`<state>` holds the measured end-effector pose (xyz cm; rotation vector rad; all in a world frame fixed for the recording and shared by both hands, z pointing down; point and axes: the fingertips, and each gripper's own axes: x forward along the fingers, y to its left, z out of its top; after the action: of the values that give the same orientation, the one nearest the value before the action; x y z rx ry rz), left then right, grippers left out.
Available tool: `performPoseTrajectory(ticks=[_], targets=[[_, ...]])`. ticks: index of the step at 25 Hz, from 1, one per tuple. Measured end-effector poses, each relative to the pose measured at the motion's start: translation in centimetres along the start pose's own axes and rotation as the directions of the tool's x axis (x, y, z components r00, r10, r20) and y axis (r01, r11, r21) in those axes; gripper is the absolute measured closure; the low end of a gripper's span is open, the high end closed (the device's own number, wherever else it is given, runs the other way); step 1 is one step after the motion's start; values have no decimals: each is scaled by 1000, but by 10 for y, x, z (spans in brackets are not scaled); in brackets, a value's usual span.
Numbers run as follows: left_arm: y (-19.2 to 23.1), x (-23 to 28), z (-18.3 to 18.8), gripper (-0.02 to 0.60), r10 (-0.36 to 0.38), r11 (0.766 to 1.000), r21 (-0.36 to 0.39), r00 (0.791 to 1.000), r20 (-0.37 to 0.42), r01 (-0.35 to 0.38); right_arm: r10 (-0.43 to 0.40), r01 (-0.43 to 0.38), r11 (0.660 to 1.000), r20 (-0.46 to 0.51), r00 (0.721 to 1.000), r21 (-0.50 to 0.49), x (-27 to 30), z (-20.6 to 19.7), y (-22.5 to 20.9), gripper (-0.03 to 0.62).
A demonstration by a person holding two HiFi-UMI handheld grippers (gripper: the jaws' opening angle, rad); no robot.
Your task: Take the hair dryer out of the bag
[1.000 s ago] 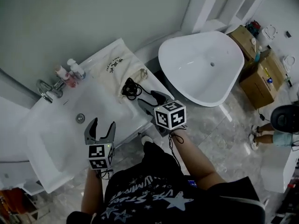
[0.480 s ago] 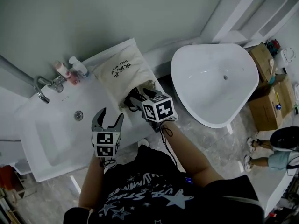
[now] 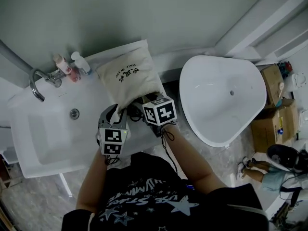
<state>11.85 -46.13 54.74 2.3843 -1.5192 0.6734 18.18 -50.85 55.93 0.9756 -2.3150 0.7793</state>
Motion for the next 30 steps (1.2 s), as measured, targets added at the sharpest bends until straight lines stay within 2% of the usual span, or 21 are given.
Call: performPoseTrajectory(ticks=[2,5,9,13,22,26,30], targets=[[1,1,-1,485,-19,1000,12,1000,-13,19,1,-1,1000,-10,1000,5,8,2,-1,316],[1,2,0,518,-35,999,14,999,-15,35,-15,15,1000,-29,999,14,21,4,-3,316],[-1,1,1,531,-59,998,-10,998,-13,59,-80,81,996,-55,995,28,39,6,-14,315],[-2,1,1,534,-67,998,3,998,-21,67,-121,122,993,-96,988,3,54,2,-24,320],[3,-1,2,534,-61,998,2,998,-14,61,-38,39,999,-161,986,3,69,-4,-18,357],[6,0,1,534,-53,999,-5,998,-21,53,-24,31,999,-154,988,42,64,-6,-14,395],[9,0,3,534,-43,999,-9,999,-21,43,2,7,998,-147,989,57,51,-11,-4,404]])
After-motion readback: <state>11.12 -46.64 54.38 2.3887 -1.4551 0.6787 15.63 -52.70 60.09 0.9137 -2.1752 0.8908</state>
